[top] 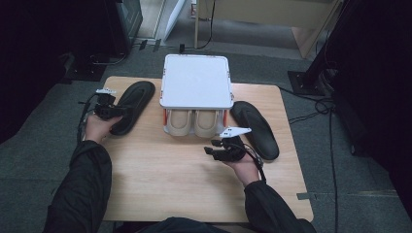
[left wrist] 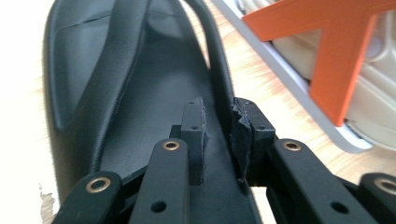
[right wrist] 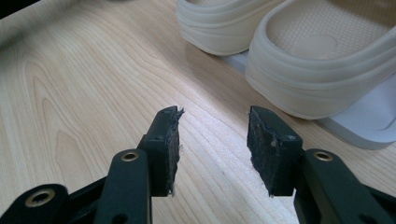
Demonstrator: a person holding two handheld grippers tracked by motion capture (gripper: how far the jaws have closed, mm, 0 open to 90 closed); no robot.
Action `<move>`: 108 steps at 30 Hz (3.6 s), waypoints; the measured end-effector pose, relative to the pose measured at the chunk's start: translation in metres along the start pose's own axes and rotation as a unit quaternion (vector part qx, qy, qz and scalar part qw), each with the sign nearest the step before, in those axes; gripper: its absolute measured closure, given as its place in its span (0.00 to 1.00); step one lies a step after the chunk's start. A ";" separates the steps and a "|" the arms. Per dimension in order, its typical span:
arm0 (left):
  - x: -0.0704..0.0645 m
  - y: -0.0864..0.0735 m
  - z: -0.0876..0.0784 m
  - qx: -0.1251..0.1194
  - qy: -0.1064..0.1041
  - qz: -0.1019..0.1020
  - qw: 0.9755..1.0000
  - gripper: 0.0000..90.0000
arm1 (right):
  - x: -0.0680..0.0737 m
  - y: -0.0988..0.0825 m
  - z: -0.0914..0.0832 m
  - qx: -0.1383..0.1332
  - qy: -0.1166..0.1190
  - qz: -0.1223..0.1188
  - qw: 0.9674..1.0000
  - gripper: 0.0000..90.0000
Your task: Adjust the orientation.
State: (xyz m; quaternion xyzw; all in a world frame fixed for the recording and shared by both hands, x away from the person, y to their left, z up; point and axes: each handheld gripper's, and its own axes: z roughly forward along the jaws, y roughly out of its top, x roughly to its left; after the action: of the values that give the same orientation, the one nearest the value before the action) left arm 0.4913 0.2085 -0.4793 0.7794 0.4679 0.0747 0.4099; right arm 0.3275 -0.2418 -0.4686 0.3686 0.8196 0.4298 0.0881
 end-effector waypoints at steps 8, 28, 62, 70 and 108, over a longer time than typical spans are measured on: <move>-0.002 -0.001 0.003 0.008 -0.008 -0.006 1.000 0.84 | -0.001 0.000 0.000 0.001 -0.001 0.000 1.000 0.60; -0.040 -0.004 0.016 0.022 -0.028 0.028 0.999 0.79 | 0.001 0.006 0.009 0.004 0.010 -0.008 1.000 0.60; -0.025 0.004 -0.017 -0.002 0.006 0.009 1.000 0.59 | 0.002 0.007 0.011 0.009 0.010 -0.007 1.000 0.60; -0.004 0.007 -0.013 0.013 0.032 -0.003 0.999 0.54 | 0.002 0.006 0.011 0.010 0.011 -0.005 1.000 0.59; 0.007 0.014 0.021 0.024 0.034 -0.042 0.998 0.76 | -0.003 -0.007 -0.002 -0.003 0.000 0.013 1.000 0.58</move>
State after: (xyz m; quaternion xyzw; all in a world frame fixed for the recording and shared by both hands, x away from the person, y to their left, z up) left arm 0.5147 0.1988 -0.4850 0.7657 0.5155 0.0721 0.3777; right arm 0.3251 -0.2475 -0.4728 0.3793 0.8131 0.4335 0.0839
